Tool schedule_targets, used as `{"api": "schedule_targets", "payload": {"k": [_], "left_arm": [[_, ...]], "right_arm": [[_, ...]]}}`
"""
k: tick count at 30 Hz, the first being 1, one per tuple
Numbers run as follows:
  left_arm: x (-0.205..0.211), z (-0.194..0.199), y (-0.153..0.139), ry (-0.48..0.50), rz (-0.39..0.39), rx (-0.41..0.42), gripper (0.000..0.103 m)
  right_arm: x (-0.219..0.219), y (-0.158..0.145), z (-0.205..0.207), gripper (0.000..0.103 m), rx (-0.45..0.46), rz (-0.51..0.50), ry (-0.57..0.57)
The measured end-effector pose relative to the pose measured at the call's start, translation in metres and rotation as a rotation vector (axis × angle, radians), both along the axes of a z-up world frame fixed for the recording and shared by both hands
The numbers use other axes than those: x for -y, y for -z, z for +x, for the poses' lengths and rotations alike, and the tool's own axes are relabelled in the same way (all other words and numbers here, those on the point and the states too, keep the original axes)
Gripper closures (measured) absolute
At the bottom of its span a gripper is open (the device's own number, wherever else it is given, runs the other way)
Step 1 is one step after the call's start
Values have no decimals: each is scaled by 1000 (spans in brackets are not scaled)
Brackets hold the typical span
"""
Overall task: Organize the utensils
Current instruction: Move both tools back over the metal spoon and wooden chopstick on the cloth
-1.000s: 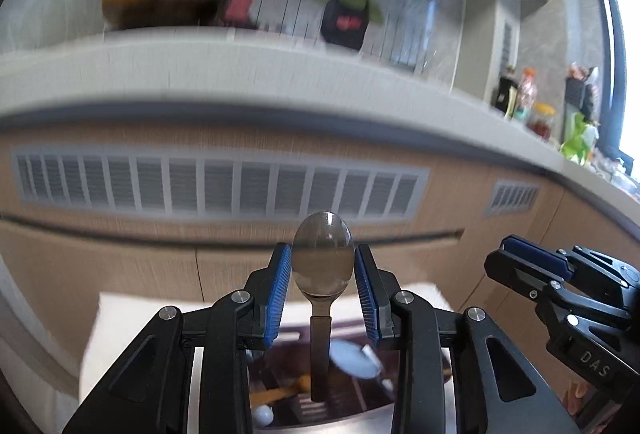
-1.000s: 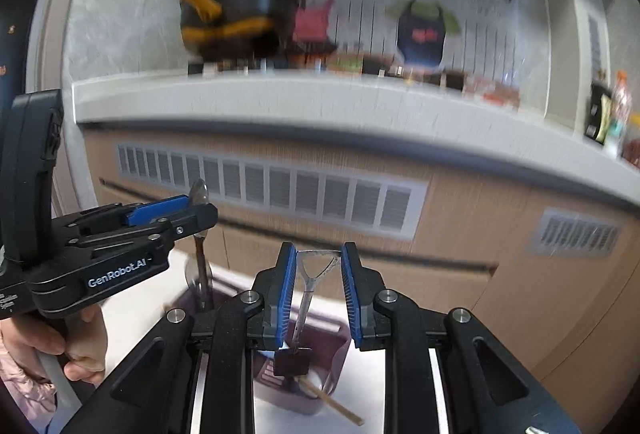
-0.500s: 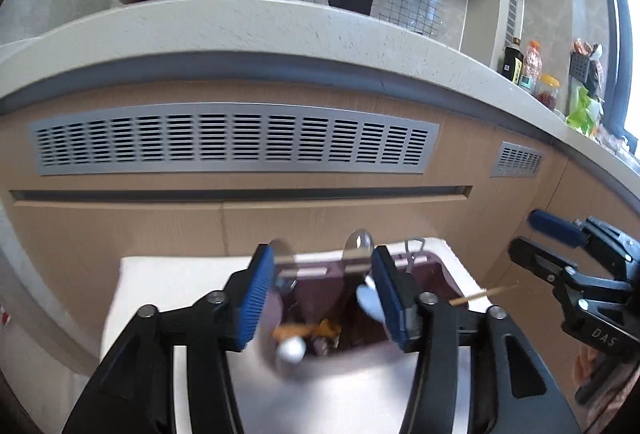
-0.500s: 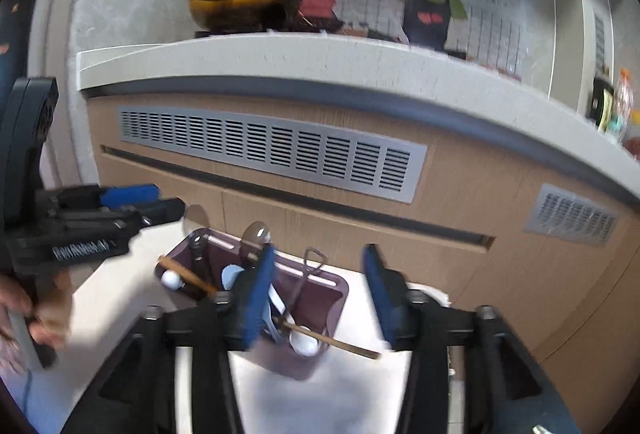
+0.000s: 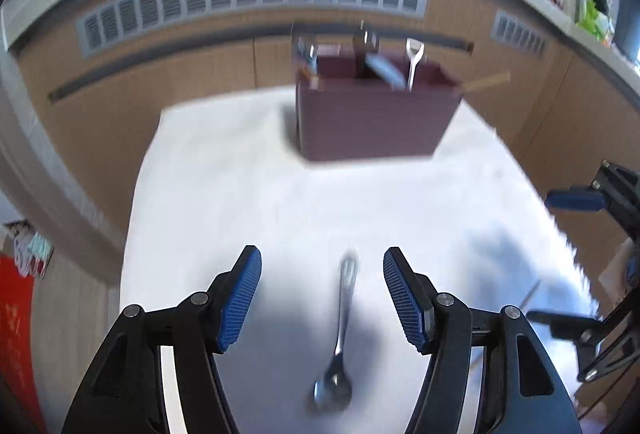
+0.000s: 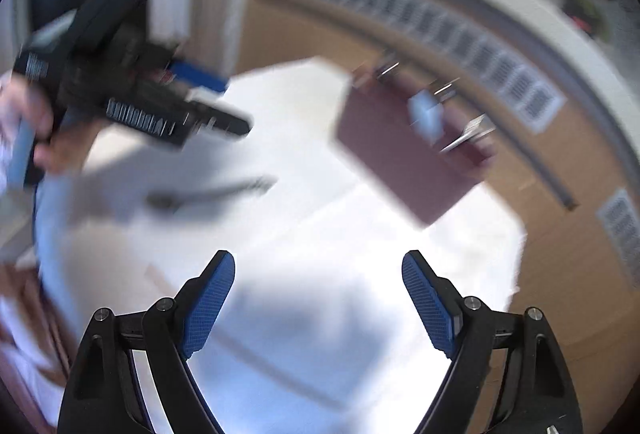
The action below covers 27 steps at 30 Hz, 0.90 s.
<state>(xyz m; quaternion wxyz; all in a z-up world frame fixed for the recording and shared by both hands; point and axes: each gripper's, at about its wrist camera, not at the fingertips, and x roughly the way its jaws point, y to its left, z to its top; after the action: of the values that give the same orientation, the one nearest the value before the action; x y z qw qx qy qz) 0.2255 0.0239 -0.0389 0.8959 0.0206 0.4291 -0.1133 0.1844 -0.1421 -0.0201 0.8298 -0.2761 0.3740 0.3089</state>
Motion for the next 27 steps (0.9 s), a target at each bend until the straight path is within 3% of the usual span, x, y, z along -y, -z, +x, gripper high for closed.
{"api": "schedule_targets", "payload": {"k": [7,12,16,22,27], "left_arm": [[-22,-27,24,-75,-18,-79,31],[-29,-31,29,-88,-29,-114,31],[-31,-34,32,-92,-38,-124,30],[-19,-47,41,-30,-4,-133,30],[-3,-70,52,41,17,-109,30]], "right_arm": [[-11,57,-20,20,-169,-105,-102],[-12,73,-23,21,-158,-135,-116],[-2,68,2,21,-165,-66,0],[30,79,50,21,-286,71,256],[37,76,48,25,-282,97,293]]}}
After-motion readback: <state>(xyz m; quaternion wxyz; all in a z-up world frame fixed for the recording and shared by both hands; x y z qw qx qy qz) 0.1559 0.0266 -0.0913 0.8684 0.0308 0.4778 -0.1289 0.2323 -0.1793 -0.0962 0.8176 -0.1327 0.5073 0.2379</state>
